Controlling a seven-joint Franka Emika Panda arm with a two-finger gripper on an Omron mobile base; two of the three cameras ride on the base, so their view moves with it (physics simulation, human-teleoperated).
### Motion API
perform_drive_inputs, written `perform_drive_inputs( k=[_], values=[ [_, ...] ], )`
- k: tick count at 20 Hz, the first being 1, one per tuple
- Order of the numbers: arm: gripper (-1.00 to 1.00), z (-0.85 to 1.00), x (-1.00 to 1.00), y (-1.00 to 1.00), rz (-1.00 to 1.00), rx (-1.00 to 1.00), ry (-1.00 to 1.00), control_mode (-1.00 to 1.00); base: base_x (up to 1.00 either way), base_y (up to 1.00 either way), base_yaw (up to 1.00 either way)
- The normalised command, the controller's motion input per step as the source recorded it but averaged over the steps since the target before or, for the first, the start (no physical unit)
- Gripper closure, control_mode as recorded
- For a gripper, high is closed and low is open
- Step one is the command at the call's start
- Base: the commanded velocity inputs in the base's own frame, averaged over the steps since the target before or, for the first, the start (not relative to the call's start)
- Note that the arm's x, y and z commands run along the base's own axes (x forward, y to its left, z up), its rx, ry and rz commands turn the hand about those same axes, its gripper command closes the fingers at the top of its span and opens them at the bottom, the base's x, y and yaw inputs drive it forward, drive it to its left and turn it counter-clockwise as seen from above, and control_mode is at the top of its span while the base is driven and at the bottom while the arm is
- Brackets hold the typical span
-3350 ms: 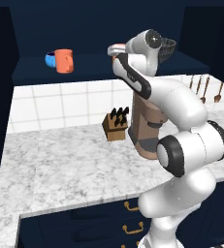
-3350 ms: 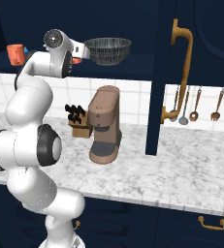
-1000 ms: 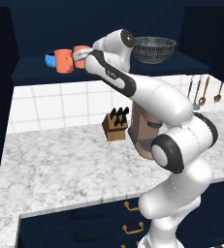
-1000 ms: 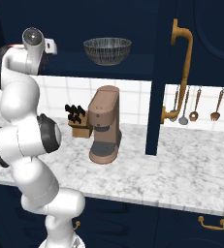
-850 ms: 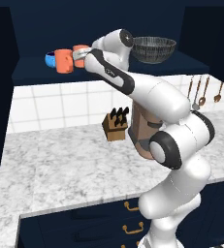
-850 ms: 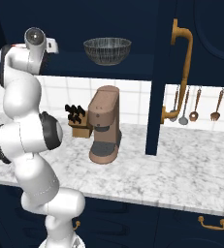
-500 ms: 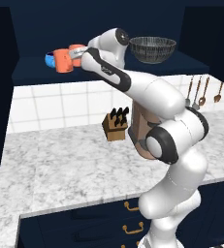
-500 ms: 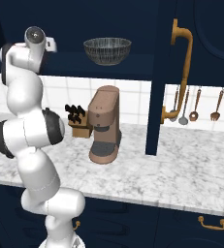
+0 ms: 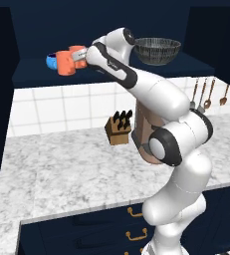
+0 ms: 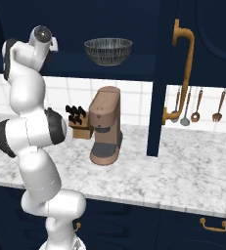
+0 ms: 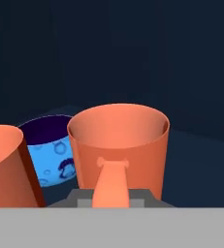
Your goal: Gather all objects into one cabinet and sort the glasses and bowls to opposite sides.
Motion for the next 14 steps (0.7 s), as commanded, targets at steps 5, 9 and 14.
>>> perform_drive_inputs(
  k=[5, 9, 14],
  values=[
    [-1.0, -0.18, 0.0, 0.0, 0.0, 0.0, -0.01, -1.0, 0.0, 0.0, 0.0],
    [-1.0, -0.02, 0.0, 0.0, 0.0, 0.0, 0.0, -1.0, 0.0, 0.0, 0.0],
    [-1.0, 0.0, -0.1, -0.03, 0.0, 0.0, 0.0, -1.0, 0.0, 0.0, 0.0]
  ],
)
